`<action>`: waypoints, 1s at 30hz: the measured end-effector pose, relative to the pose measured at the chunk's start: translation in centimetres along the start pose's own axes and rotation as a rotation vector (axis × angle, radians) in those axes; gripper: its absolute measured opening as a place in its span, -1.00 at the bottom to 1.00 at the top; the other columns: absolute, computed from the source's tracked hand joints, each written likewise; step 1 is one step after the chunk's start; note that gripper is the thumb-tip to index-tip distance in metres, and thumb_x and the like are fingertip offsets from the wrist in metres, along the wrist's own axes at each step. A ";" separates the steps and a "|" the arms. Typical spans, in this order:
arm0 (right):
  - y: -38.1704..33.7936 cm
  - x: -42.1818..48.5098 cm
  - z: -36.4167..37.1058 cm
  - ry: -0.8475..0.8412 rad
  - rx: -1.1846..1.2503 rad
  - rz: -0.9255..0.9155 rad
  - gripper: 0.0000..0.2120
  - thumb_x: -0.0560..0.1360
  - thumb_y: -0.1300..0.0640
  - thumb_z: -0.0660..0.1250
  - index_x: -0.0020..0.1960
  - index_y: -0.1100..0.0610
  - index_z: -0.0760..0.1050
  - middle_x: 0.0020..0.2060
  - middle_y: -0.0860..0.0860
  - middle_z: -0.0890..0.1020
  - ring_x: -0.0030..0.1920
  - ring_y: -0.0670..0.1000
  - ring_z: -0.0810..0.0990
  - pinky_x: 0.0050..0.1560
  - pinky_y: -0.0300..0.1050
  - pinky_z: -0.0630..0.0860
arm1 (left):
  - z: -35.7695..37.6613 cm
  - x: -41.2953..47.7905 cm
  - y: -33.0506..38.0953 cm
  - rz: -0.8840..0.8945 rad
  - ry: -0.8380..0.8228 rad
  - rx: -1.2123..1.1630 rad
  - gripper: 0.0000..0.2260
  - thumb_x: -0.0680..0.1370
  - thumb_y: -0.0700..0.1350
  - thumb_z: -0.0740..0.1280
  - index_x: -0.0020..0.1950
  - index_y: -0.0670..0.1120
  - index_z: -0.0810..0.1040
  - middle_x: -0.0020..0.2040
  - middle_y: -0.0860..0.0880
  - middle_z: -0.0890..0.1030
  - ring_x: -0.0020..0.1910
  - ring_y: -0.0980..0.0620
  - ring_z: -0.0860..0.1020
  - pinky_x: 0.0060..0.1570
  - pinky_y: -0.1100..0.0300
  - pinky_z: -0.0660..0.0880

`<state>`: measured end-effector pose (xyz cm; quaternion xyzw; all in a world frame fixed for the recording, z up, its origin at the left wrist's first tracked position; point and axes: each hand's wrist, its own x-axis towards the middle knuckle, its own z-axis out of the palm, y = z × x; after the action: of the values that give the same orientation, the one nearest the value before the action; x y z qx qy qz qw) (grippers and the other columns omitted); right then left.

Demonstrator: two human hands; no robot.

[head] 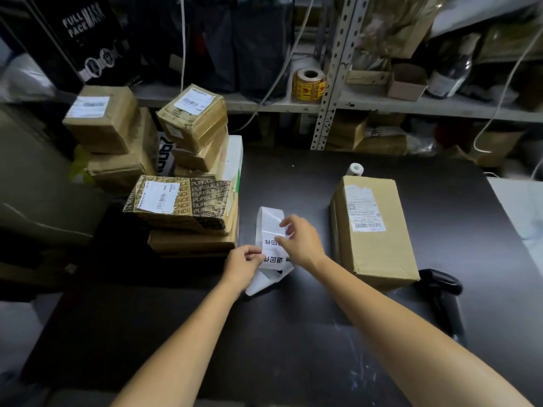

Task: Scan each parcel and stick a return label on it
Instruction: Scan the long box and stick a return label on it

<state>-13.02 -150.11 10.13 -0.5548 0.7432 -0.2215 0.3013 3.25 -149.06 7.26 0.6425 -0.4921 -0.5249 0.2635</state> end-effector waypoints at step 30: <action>-0.5 0.0 -0.5 -0.053 0.008 -0.063 -0.81 0.56 0.20 0.22 0.12 0.10 0.54 -0.02 0.02 0.64 -0.01 0.08 0.59 0.04 -0.03 0.53 | -1.3 -0.3 -0.4 -0.021 -0.031 -0.026 -0.81 0.54 -0.34 0.35 0.13 -0.22 0.61 -0.02 -0.12 0.63 -0.02 -0.01 0.58 0.11 0.08 0.55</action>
<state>-13.08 -150.27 10.82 -0.5824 0.7162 -0.2192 0.3161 4.61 -148.90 7.41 0.6359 -0.4825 -0.5440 0.2586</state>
